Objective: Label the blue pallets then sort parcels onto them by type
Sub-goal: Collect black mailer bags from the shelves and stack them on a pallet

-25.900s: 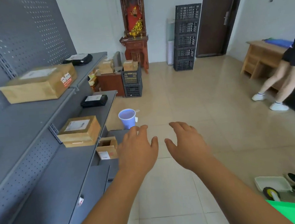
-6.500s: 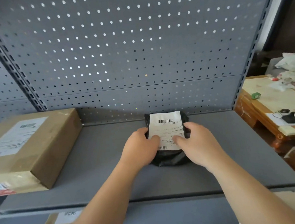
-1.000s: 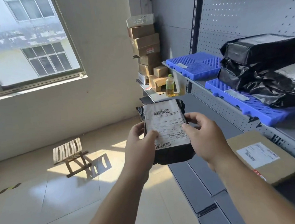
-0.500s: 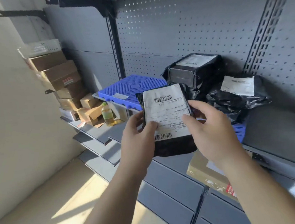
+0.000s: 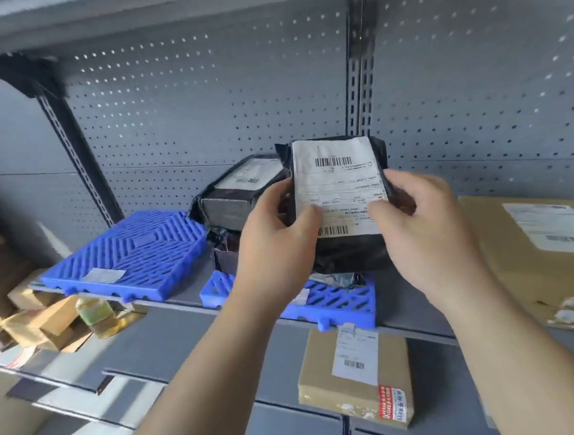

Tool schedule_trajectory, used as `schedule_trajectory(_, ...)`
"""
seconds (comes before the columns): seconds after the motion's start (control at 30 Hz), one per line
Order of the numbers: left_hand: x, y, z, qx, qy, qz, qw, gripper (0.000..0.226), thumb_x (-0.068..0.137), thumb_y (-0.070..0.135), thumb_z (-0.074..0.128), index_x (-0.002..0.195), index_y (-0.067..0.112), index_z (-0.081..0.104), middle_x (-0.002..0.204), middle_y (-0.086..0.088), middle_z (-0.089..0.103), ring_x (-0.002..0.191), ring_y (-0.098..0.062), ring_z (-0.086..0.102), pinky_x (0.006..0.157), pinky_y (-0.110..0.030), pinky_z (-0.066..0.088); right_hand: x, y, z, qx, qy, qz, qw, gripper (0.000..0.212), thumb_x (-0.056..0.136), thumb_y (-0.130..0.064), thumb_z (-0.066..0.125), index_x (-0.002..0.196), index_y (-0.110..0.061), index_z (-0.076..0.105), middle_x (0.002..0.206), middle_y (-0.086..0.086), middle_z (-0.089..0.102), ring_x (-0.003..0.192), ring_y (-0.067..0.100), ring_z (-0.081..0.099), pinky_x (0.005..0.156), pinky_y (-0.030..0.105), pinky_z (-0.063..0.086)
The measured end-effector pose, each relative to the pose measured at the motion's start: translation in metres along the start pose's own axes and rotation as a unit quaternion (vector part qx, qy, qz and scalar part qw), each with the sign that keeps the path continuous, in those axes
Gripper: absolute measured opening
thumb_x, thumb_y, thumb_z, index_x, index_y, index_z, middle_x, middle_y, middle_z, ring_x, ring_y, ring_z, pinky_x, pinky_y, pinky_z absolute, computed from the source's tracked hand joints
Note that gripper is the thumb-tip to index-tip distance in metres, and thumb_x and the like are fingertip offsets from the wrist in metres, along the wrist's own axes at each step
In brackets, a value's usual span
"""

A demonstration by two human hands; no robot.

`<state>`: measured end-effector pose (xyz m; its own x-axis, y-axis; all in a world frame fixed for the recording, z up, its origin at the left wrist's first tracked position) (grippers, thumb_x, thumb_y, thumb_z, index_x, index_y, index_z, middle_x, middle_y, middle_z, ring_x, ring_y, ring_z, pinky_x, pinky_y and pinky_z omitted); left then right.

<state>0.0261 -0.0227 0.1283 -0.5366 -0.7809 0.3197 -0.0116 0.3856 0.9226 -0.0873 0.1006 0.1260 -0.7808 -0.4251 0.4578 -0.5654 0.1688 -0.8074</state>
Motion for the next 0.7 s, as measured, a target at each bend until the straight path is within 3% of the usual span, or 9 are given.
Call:
schedule_trajectory(0.1,0.022,0.001,0.020,0.043,-0.006,0.012,0.999,0.050,0.081,0.036,0.059,0.131,0.034,0.062,0.103,0.025,0.072,0.091,0.010,0.066,0.079,-0.023,0.055,0.024,0.011,-0.003,-0.014,-0.040,0.003,0.999,0.033,0.083,-0.031,0.053,0.112,-0.029,0.069,0.111,-0.005,0.066,0.109,0.016,0.058,0.087,0.028,0.050)
schedule_trajectory(0.2,0.038,-0.002,0.035,0.089,-0.025,0.008,0.996,0.050,0.084,0.035,0.058,0.133,0.031,0.059,0.106,0.019,0.072,0.092,0.005,0.066,0.080,-0.026,0.056,0.043,0.017,-0.003,-0.045,-0.048,0.017,0.998,0.055,0.075,-0.038,0.047,0.126,-0.028,0.065,0.118,-0.001,0.066,0.114,0.019,0.058,0.097,0.041,0.050)
schedule_trajectory(0.3,0.052,-0.006,0.045,0.123,-0.043,0.007,0.991,0.043,0.083,0.037,0.056,0.125,0.033,0.061,0.103,0.016,0.070,0.092,0.002,0.065,0.079,-0.025,0.055,0.058,0.026,0.001,-0.071,-0.041,0.044,0.996,0.065,0.073,-0.041,0.046,0.135,-0.024,0.059,0.124,-0.003,0.066,0.116,0.019,0.058,0.097,0.038,0.049)
schedule_trajectory(0.4,0.068,-0.010,0.052,0.161,-0.072,-0.003,0.984,0.034,0.083,0.038,0.053,0.116,0.037,0.060,0.113,0.007,0.066,0.097,-0.013,0.065,0.085,-0.039,0.057,0.074,0.036,0.008,-0.083,-0.048,0.060,0.994,0.046,0.080,-0.036,0.052,0.122,-0.022,0.065,0.109,-0.009,0.070,0.103,0.017,0.062,0.078,0.030,0.048)
schedule_trajectory(0.47,0.077,-0.014,0.054,0.166,-0.081,-0.007,0.983,0.026,0.087,0.033,0.055,0.112,0.041,0.054,0.103,0.017,0.064,0.089,-0.005,0.063,0.072,-0.027,0.056,0.081,0.042,0.014,-0.077,-0.058,0.070,0.993,0.039,0.084,-0.031,0.055,0.121,-0.022,0.066,0.100,-0.015,0.069,0.089,0.007,0.063,0.071,0.027,0.050)
schedule_trajectory(0.53,0.084,-0.014,0.056,0.175,-0.083,-0.002,0.981,0.033,0.091,0.030,0.056,0.121,0.039,0.049,0.086,0.028,0.056,0.080,0.003,0.061,0.056,-0.015,0.045,0.088,0.046,0.018,-0.082,-0.060,0.076,0.992,0.046,0.086,-0.031,0.055,0.132,-0.023,0.061,0.107,-0.017,0.068,0.085,-0.001,0.060,0.070,0.027,0.050)
schedule_trajectory(0.57,0.087,-0.014,0.057,0.184,-0.089,0.002,0.979,0.039,0.092,0.029,0.056,0.130,0.035,0.048,0.085,0.031,0.052,0.079,0.001,0.062,0.054,-0.015,0.043,0.091,0.049,0.020,-0.083,-0.054,0.075,0.992,0.046,0.087,-0.031,0.056,0.132,-0.025,0.060,0.103,-0.021,0.065,0.081,-0.005,0.058,0.068,0.024,0.047)
schedule_trajectory(0.63,0.093,-0.013,0.059,0.203,-0.108,0.005,0.973,0.054,0.094,0.029,0.055,0.146,0.028,0.041,0.100,0.026,0.058,0.087,-0.009,0.066,0.062,-0.024,0.048,0.095,0.054,0.024,-0.080,-0.039,0.077,0.993,0.041,0.088,-0.030,0.058,0.129,-0.030,0.061,0.083,-0.031,0.054,0.069,-0.011,0.052,0.062,0.016,0.039)
schedule_trajectory(0.7,0.097,-0.015,0.062,0.237,-0.128,0.012,0.963,0.058,0.095,0.031,0.054,0.151,0.024,0.038,0.131,0.006,0.060,0.102,-0.023,0.066,0.082,-0.036,0.055,0.097,0.057,0.030,-0.092,-0.042,0.072,0.992,0.037,0.089,-0.030,0.058,0.126,-0.032,0.062,0.075,-0.035,0.050,0.064,-0.012,0.052,0.058,0.012,0.036)
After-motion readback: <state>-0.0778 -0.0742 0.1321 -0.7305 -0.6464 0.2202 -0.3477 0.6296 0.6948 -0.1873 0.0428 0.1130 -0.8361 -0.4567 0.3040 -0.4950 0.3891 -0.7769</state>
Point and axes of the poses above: each hand's wrist, its own x-axis towards the middle knuckle, its own z-axis out of the palm, y = z × x, the point moved 1 cm from there along x, towards the middle knuckle
